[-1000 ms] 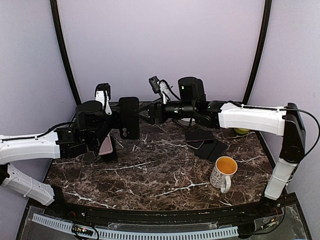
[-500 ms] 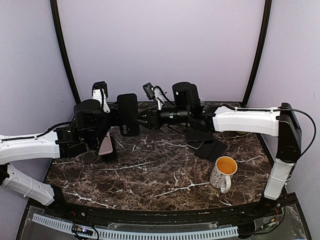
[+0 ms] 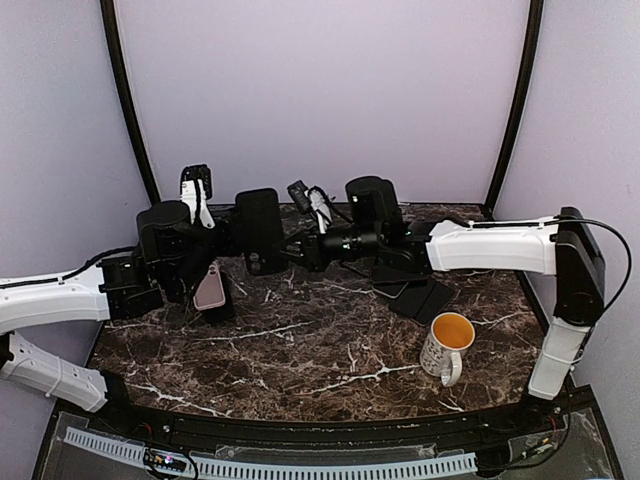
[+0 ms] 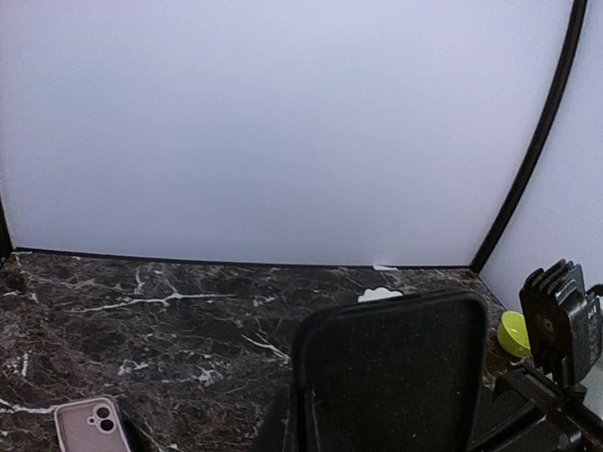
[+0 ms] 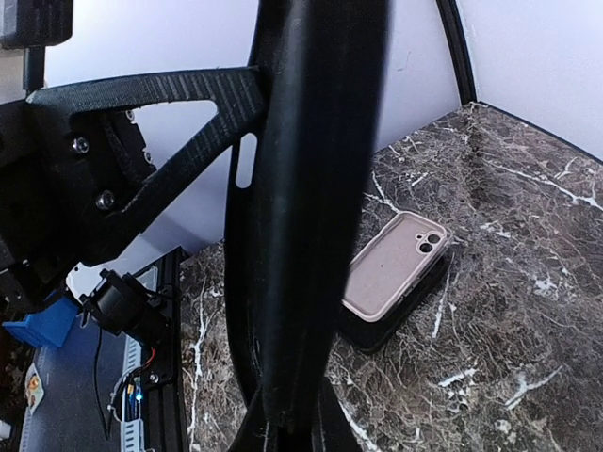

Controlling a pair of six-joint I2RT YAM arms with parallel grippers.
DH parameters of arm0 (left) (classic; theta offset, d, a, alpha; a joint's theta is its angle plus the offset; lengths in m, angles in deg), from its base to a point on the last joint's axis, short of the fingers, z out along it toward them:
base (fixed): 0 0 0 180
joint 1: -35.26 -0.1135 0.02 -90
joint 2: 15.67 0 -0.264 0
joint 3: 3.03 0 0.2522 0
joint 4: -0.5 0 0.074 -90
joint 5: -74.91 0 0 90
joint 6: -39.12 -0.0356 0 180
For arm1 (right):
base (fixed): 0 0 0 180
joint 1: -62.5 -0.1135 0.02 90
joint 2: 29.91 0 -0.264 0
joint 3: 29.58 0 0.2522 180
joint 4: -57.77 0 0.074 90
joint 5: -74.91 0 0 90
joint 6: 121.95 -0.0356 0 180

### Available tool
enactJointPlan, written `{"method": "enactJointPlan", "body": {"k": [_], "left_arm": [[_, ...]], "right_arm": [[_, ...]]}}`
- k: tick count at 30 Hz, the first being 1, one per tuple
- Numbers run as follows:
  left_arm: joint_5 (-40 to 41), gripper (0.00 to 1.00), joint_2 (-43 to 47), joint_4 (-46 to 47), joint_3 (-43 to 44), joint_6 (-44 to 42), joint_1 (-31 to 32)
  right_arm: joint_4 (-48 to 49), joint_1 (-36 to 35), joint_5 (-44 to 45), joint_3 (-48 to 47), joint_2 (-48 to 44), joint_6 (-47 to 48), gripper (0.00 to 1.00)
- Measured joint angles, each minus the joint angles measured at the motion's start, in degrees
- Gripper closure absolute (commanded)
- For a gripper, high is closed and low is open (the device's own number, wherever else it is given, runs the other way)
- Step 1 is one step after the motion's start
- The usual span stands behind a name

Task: Put the phone into the phone case
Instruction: Pass from the left arm to the right, then pass from the right arm to the left

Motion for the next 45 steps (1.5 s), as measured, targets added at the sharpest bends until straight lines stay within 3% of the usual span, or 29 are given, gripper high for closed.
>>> {"method": "enactJointPlan", "body": {"k": [1, 3, 5, 7, 11, 17, 19, 26, 28, 31, 35, 36, 38, 41, 43, 45], "left_arm": [[-2.23, 0.62, 0.59, -0.42, -0.52, -0.22, -0.24], [-8.50, 0.42, 2.47, -1.77, -1.66, -2.21, -0.83], [-16.48, 0.34, 5.01, -4.11, -1.95, -4.68, -2.16], [-26.58, 0.28, 8.31, -8.63, -1.16, -8.44, -3.19], [-37.11, 0.24, 9.77, -18.73, 4.46, -13.84, -3.89], [-52.74, 0.22, 6.75, -34.38, 17.97, -19.71, -3.96], [-56.43, 0.24, 5.33, -36.89, 20.57, -20.85, -3.96], [-63.84, 0.55, -1.62, -42.84, 24.48, -24.20, -3.96], [-65.46, 0.68, -3.08, -43.95, 24.55, -25.07, -3.96], [-66.79, 0.96, -3.10, -44.65, 24.52, -25.57, -3.93], [-67.63, 1.00, -1.42, -44.54, 24.24, -26.56, -3.74], [-67.58, 1.00, -0.98, -44.52, 24.15, -26.58, -3.72], [-67.52, 1.00, -0.15, -44.11, 23.76, -26.47, -3.74], [-66.49, 1.00, 1.57, -41.68, 21.88, -26.05, -3.74], [-64.22, 1.00, 4.09, -36.92, 18.56, -24.33, -3.74], [-61.70, 1.00, 6.71, -30.73, 14.64, -22.29, -3.74]], "right_arm": [[-0.55, 0.28, -0.22, 0.85, -0.92, 0.87, 1.00], [-4.63, 1.49, -1.11, 2.64, -4.04, 4.72, 1.00], [-11.04, 3.26, -2.51, 2.54, -6.91, 10.43, 1.00], [-22.80, 5.09, -4.59, -0.59, -9.57, 19.26, 1.00], [-41.88, 6.80, -5.75, -8.26, -11.21, 32.46, 1.00], [-58.21, 5.38, -5.75, -12.00, -11.91, 42.95, 1.00], [-60.85, 4.39, -5.33, -12.66, -11.98, 45.00, 1.00], [-63.34, 0.26, -3.63, -17.57, -11.98, 48.83, 1.00], [-63.45, -0.59, -3.04, -18.43, -11.98, 49.31, 1.00], [-64.15, -1.38, -2.14, -18.97, -11.82, 49.55, 1.00], [-63.69, -2.27, -1.42, -19.26, -11.78, 50.36, 1.00], [-63.23, -2.45, -1.33, -19.34, -11.78, 50.56, 0.96], [-62.36, -2.71, -1.27, -19.37, -11.80, 50.75, 0.60], [-58.18, -2.69, -0.98, -16.70, -13.07, 49.94, 0.23], [-53.16, -2.25, -0.70, -11.43, -15.74, 47.78, 0.11], [-43.50, -1.09, -1.38, -2.73, -20.06, 43.56, 0.05]]}}
